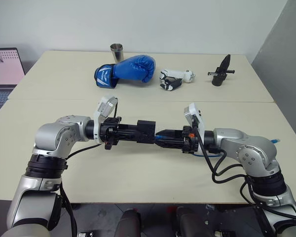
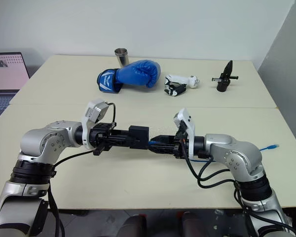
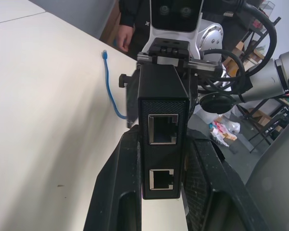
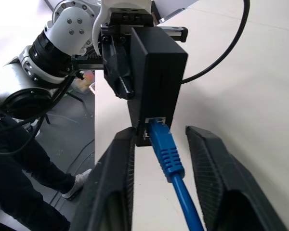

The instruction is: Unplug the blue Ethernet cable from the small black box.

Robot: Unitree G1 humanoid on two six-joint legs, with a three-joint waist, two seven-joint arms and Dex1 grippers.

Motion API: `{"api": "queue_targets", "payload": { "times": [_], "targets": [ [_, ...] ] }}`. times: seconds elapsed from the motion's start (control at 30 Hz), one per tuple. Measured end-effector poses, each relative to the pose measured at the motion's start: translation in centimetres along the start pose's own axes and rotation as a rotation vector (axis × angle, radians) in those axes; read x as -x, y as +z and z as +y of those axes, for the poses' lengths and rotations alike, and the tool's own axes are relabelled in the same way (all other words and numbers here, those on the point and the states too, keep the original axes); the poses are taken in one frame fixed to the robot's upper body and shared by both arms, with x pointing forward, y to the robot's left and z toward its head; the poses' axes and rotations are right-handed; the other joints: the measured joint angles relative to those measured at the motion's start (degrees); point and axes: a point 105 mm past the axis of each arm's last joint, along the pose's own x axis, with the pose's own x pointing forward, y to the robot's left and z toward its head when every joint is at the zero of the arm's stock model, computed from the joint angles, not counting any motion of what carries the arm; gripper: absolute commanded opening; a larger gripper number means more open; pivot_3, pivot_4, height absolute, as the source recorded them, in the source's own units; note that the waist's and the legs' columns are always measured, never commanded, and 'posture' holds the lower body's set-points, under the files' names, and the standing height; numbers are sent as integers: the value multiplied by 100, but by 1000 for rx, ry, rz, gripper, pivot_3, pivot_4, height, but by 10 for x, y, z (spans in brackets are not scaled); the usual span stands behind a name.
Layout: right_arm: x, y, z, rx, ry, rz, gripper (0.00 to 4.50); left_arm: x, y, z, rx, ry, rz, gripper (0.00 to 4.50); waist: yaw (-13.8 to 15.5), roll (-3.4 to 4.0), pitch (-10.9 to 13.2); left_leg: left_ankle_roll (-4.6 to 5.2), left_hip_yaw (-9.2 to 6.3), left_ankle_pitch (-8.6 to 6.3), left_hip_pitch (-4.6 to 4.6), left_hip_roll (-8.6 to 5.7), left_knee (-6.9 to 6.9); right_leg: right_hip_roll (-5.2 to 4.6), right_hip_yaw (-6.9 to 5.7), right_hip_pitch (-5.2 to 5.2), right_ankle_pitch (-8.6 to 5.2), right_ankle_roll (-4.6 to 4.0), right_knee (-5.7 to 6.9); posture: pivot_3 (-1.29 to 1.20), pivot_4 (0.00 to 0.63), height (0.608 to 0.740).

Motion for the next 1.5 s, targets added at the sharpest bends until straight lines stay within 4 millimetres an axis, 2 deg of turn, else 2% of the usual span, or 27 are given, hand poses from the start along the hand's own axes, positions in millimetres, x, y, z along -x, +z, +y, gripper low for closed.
{"api": "queue_targets", "payload": {
  "times": [0.1, 0.23, 0.3, 0.73, 0.8, 0.9, 1.07, 1.13, 1.23, 1.27, 1.37, 1.47, 1.5],
  "targets": [
    [1, -1, 3, -19, 26, 4, 349, 1, 0, -1, -2, -3, 4, 783, 0, 0, 0, 0, 0, 0, -1, 0, 0, 0, 0, 0, 0, 0, 0, 0, 150, 740],
    [3, -1, 5, -40, 43, 11, 291, 0, 0, -3, -5, -27, 6, 783, 0, 0, 0, 0, 0, 0, 0, 0, 0, 0, -1, 0, 0, 0, 0, 0, 150, 740],
    [3, 0, 5, -50, 53, 19, 49, 0, 0, -4, -6, -31, 8, 783, 0, 0, 0, 0, 0, 0, -1, 0, 0, 0, 0, -1, 0, 0, 0, 0, 150, 740],
    [5, -3, 9, -71, 86, 50, 44, -2, -3, -8, -9, -68, 35, 783, 0, 0, 0, 0, 0, 0, -1, 0, 0, 0, -1, -1, 0, 0, 0, 0, 150, 740],
    [12, -6, 6, -72, 71, 74, 42, 1, -5, -7, -16, -52, 52, 783, 1, 0, 0, 0, 0, 0, -2, 0, 0, 0, -1, -1, 0, 0, -1, 0, 150, 740],
    [34, -16, -8, -99, -21, 105, 38, 14, -8, -4, -19, 7, 82, 783, 1, 0, 0, 0, 0, 0, -3, -1, 0, 0, 0, -1, 0, 1, -3, 0, 150, 740],
    [50, -25, -18, -116, -95, 109, 37, 19, -11, 0, -8, 47, 78, 783, 1, 0, 0, 1, 0, 0, -3, 0, 0, 1, 0, -2, -14, 25, -1, 0, 150, 740],
    [54, -25, -31, -91, -171, 83, 37, 24, -12, 3, 3, 84, 60, 783, -17, 0, 0, 1, 0, 0, -2, 0, 0, 1, 0, -2, -14, 25, -1, 0, 150, 740],
    [58, -19, -88, 29, -486, 2, 37, 27, -13, 9, -9, 139, 39, 783, -57, 0, 0, 1, 3, 0, -1, 1, 3, 2, 4, -5, -13, 27, 3, 0, 150, 740],
    [65, -16, -113, 104, -627, 6, 37, 25, -13, 11, -17, 152, 27, 783, -61, 2, 1, 1, 4, 0, -2, -1, 3, 1, 5, -6, -12, 29, 3, 0, 150, 740],
    [88, -14, -162, 252, -932, 56, 37, 22, -16, 17, -18, 193, 2, 783, -51, 3, 2, 0, 6, 1, -6, -2, 1, -1, 6, -8, 4, 1, 1, 0, 150, 740],
    [100, -16, -185, 293, -1058, 90, 37, 21, -15, 22, -46, 237, -10, 783, -38, 3, 2, -1, 9, 1, -8, -2, 0, -4, 6, -8, 3, 0, -2, 0, 150, 740],
    [104, -17, -190, 292, -1083, 98, 387, 21, -15, 24, -56, 247, -11, 783, -38, 3, 2, -1, 10, 1, -9, -2, 0, -4, 7, -8, 3, -1, -1, 0, 150, 740]
  ]
}}
